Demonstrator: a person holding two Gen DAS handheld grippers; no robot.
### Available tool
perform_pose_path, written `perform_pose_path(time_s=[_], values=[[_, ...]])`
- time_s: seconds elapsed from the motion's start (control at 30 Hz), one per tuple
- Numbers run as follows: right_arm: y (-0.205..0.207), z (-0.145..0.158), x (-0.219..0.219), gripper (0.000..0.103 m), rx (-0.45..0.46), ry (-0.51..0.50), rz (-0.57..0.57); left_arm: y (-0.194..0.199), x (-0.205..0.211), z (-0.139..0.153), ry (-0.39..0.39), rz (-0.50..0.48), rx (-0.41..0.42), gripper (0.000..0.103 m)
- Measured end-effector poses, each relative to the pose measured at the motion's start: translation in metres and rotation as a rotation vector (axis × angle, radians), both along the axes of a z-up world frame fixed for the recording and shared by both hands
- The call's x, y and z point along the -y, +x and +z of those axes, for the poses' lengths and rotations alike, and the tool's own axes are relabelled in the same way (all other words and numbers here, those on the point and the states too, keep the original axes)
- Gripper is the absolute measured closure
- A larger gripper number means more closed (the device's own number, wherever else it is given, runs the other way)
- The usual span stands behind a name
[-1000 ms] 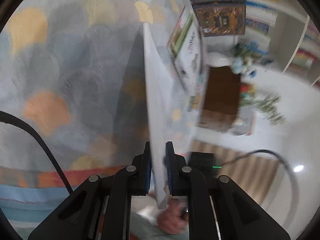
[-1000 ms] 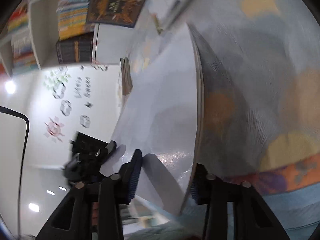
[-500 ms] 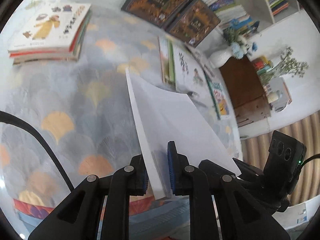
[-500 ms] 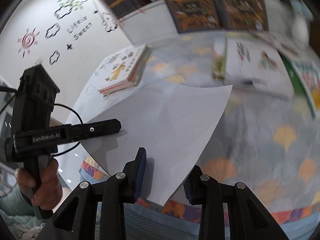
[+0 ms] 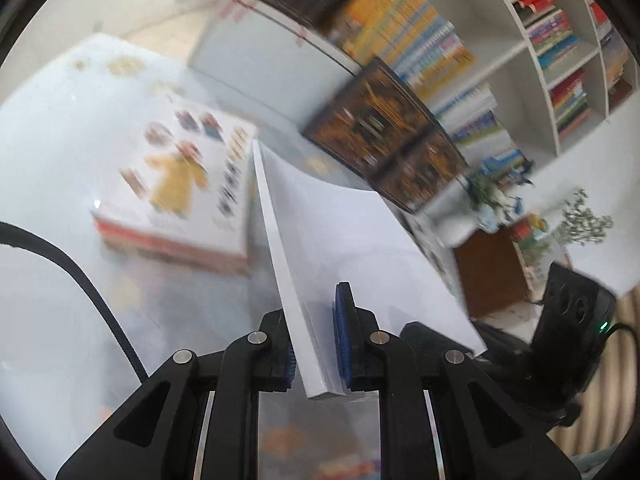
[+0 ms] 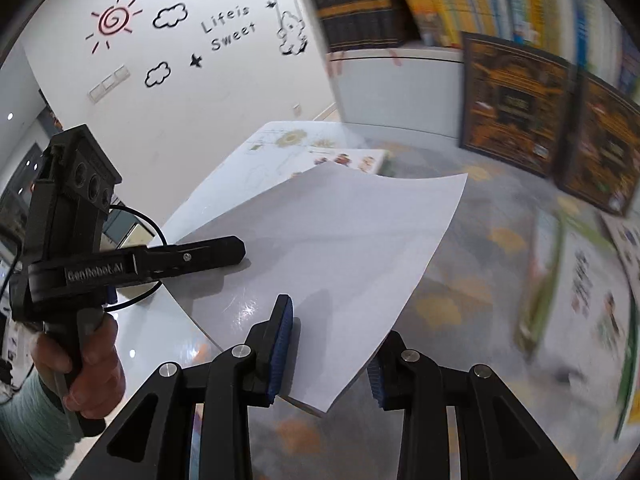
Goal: Organize books
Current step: 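Lift the white-covered book upright with the left tool and carry it to the stack, then lower the white-covered book onto the stack and open the left tool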
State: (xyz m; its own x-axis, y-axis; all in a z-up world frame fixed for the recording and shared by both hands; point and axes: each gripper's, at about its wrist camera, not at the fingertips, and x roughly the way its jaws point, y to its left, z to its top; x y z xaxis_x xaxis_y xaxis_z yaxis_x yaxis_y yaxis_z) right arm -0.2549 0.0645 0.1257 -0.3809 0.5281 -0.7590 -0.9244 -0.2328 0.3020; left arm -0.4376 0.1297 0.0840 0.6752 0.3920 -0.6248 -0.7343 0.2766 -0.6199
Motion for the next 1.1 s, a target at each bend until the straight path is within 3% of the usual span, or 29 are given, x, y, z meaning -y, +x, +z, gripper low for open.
perform_pose_path(time_s=[0.2, 0.5, 0.8, 1.0, 1.1], values=[[-0.035, -0.020, -0.075, 0.071, -0.019, -0.035, 0.050, -0.041, -0.056, -0.012, -0.022, 0.083, 0.004, 0.089], [-0.051, -0.062, -0.156, 0.069, -0.047, -0.109, 0.017, -0.057, -0.121, -0.054, -0.057, 0.136, -0.014, 0.088], [-0.049, -0.091, -0.181, 0.068, -0.113, -0.199, -0.031, -0.069, -0.141, -0.082, -0.139, 0.151, 0.002, 0.084], [-0.052, -0.110, -0.180, 0.061, -0.093, -0.274, -0.030, -0.084, -0.129, -0.096, -0.198, 0.195, -0.074, 0.083], [-0.057, -0.113, -0.179, 0.060, -0.079, -0.272, 0.023, -0.103, -0.119, -0.094, -0.222, 0.241, 0.011, 0.083]])
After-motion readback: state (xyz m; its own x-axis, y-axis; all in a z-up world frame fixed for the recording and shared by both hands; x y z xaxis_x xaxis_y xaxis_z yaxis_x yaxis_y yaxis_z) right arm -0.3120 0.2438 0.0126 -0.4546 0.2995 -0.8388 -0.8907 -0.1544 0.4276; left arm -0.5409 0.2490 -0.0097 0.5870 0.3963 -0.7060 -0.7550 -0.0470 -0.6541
